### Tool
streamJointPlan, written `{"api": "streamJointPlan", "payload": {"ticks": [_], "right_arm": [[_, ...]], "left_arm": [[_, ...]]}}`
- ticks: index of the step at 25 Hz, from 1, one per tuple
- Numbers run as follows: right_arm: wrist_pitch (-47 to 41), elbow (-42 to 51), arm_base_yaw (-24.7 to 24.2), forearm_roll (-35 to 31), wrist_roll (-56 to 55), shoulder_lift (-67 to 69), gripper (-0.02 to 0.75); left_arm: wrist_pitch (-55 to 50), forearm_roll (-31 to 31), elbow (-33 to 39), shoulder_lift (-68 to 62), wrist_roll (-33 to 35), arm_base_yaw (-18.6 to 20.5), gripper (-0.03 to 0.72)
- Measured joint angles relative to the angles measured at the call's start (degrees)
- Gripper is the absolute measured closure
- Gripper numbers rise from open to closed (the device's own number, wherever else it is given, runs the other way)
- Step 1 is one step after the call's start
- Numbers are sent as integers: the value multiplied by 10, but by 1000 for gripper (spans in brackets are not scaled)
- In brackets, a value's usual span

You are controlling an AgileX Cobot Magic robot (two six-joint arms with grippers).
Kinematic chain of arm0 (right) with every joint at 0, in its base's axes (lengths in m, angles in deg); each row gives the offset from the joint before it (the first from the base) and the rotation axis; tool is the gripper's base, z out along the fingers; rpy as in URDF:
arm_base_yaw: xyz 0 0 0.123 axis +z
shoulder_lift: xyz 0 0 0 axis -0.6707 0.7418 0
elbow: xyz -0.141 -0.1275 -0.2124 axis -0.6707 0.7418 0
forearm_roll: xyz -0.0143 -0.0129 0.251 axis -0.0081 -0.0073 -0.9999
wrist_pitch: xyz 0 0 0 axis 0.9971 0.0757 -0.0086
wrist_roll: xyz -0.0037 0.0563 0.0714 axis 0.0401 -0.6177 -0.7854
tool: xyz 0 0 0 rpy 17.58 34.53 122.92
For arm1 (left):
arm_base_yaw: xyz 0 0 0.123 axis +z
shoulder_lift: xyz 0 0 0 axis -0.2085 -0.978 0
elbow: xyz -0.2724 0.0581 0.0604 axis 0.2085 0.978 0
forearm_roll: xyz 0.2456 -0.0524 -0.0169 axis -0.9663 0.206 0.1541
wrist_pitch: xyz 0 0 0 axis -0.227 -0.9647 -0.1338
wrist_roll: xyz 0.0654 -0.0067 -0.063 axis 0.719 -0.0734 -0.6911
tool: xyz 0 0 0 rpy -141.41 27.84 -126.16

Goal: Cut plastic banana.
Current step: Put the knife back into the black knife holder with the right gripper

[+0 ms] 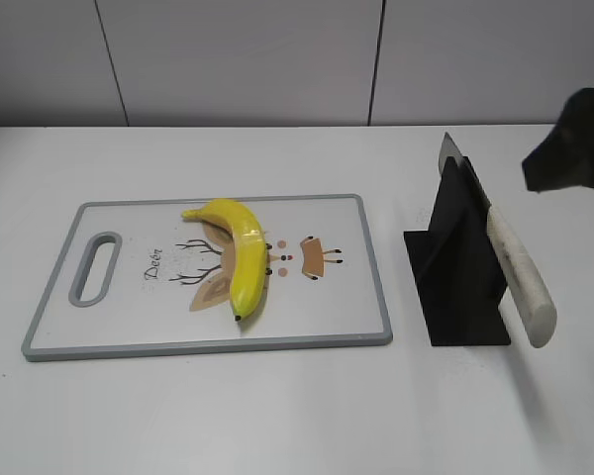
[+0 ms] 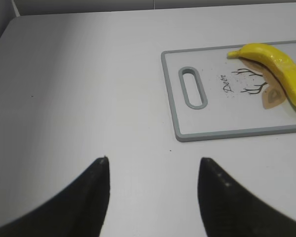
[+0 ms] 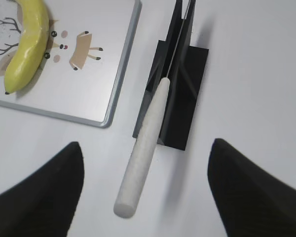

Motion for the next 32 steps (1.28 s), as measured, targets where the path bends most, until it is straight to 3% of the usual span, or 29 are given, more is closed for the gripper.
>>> {"api": "streamJointPlan", "payload": {"ticks": [11, 16, 22, 32], "right_arm": [[-59, 161, 0, 31, 77, -316, 146], [-142, 194, 0, 77, 79, -461, 146], [-184, 210, 0, 83, 79, -601, 146], [-146, 235, 0, 82, 86, -644, 146]], "left_arm": [[0, 0, 0, 0, 0, 0, 166], [0, 0, 0, 0, 0, 0, 171], [0, 0, 0, 0, 0, 0, 173], [1, -1, 0, 0, 0, 0, 173]]}}
